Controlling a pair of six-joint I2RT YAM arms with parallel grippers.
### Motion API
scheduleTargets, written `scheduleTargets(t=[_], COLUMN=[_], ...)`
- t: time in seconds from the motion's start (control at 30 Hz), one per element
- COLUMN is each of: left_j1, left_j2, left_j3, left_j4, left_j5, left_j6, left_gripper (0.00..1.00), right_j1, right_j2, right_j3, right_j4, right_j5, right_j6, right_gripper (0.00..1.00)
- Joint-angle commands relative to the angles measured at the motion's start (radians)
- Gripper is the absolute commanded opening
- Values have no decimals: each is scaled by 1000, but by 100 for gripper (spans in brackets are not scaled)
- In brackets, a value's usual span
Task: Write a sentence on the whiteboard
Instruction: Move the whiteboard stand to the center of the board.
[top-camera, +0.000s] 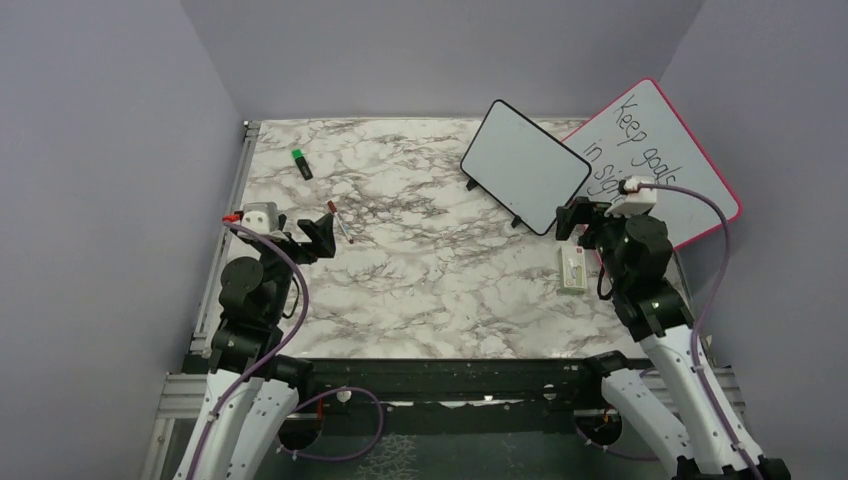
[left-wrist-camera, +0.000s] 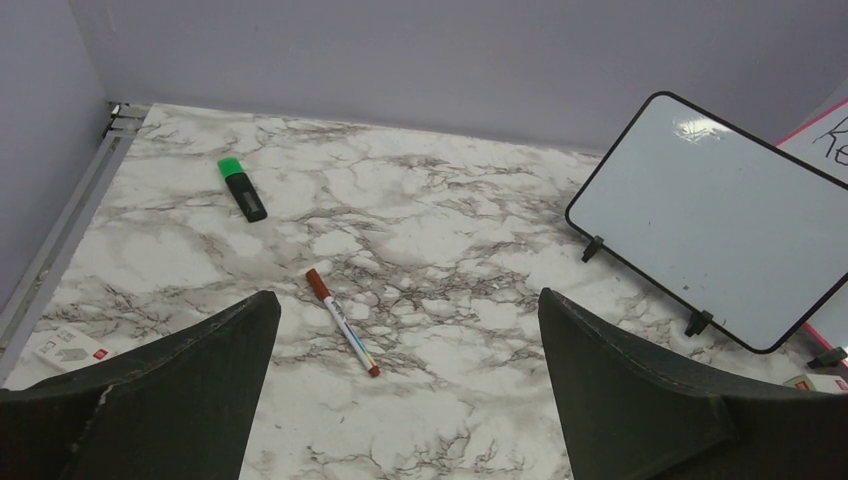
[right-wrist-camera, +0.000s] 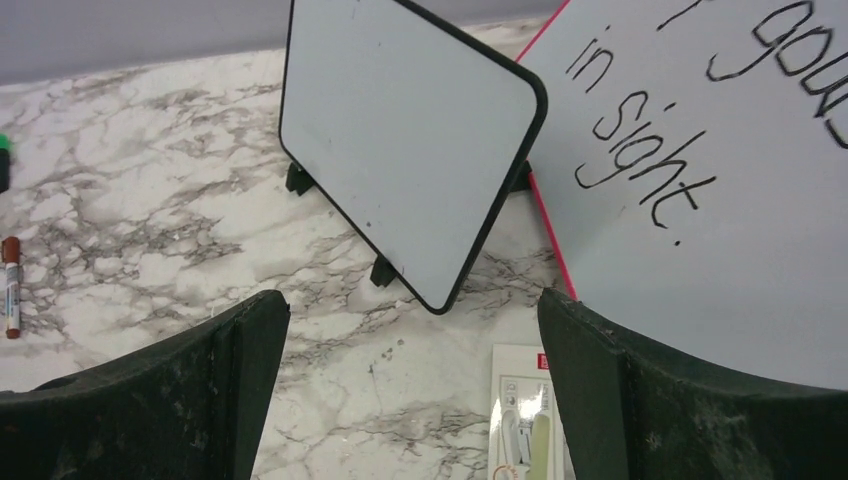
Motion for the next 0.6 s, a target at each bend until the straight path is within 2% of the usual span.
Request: scheduleTargets(t=[0.0, 0.17, 0.37, 0.57], left_j1=[-8, -26, -48, -62], left_j2=[-48, -61, -74, -86], left_j3=[-32, -47, -44, -45], left_j4=[13, 28, 8, 2], left_j5=[7, -12, -86, -110], left_j6=[2, 10, 33, 33], left_gripper=[99, 99, 99, 99], right_j1=[4, 39, 217, 317], right_j2=[128, 312, 503, 672], right_j3=[44, 80, 137, 175], right_j4=[-23, 12, 40, 65], right_j5=[-66, -29, 243, 450], right_j6=[69, 125, 158, 298], right_gripper=[99, 95, 94, 91])
